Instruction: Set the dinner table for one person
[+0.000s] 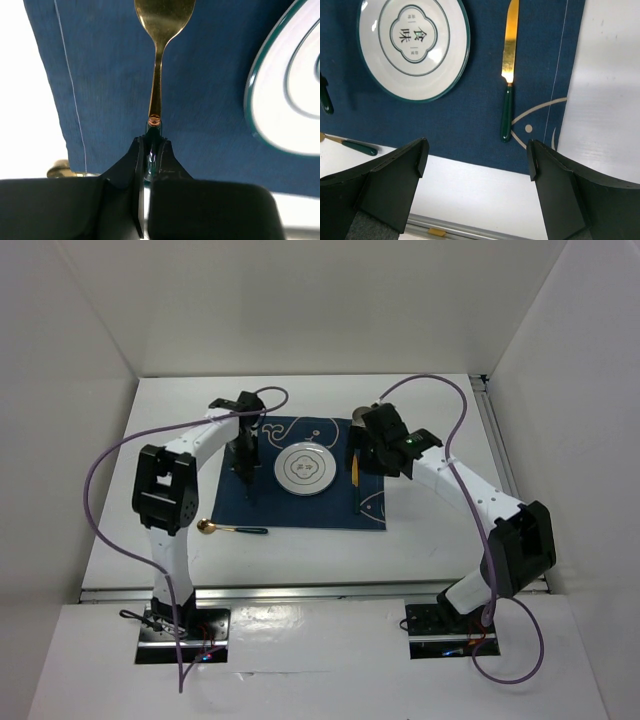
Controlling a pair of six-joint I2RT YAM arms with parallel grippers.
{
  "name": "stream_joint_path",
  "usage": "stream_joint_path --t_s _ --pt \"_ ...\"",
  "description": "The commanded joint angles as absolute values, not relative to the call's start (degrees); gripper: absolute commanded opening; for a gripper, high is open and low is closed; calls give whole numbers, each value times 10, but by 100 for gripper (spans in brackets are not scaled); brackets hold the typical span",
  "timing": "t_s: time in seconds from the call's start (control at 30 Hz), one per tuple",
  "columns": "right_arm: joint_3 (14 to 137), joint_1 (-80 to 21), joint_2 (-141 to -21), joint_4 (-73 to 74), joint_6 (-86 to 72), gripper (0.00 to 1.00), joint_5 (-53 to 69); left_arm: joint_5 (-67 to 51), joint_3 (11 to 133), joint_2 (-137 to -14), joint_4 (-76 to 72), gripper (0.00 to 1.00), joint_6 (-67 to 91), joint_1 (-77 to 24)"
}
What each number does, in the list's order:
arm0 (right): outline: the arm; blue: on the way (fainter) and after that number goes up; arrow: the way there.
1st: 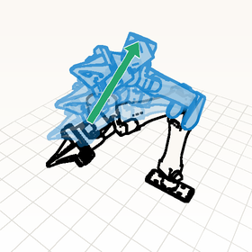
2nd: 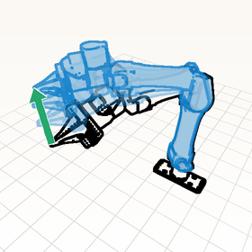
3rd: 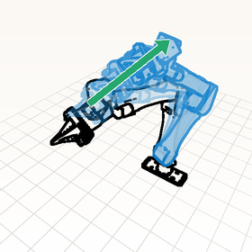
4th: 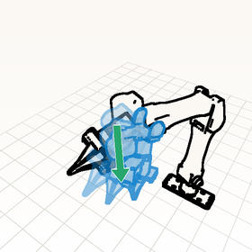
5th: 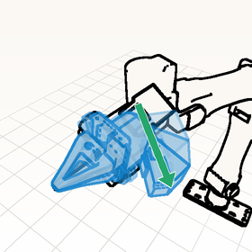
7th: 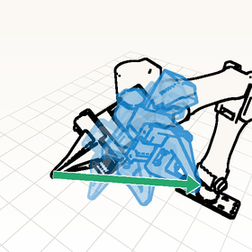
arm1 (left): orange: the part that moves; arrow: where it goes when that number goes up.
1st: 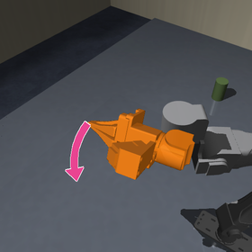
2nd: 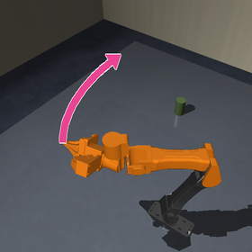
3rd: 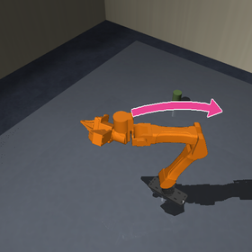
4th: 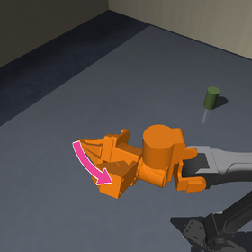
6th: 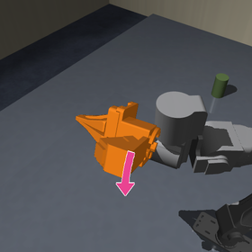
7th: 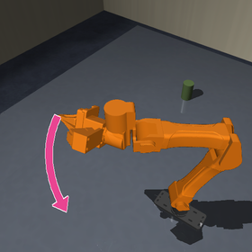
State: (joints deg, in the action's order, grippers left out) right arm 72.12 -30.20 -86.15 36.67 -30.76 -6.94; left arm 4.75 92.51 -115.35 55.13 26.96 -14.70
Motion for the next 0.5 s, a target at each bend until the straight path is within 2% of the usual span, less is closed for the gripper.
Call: stream_joint_path --t_s 0.0,0.43,0.47 --pt "741 -307 -838 391 -326 92 -83 107 975 -1185 598 0 247 -172" --pt "729 -333 -817 432 -365 92 -122 104 973 -1232 592 0 253 -191" --pt "729 -333 -817 439 -365 92 -122 112 973 -1232 592 7 260 -191"
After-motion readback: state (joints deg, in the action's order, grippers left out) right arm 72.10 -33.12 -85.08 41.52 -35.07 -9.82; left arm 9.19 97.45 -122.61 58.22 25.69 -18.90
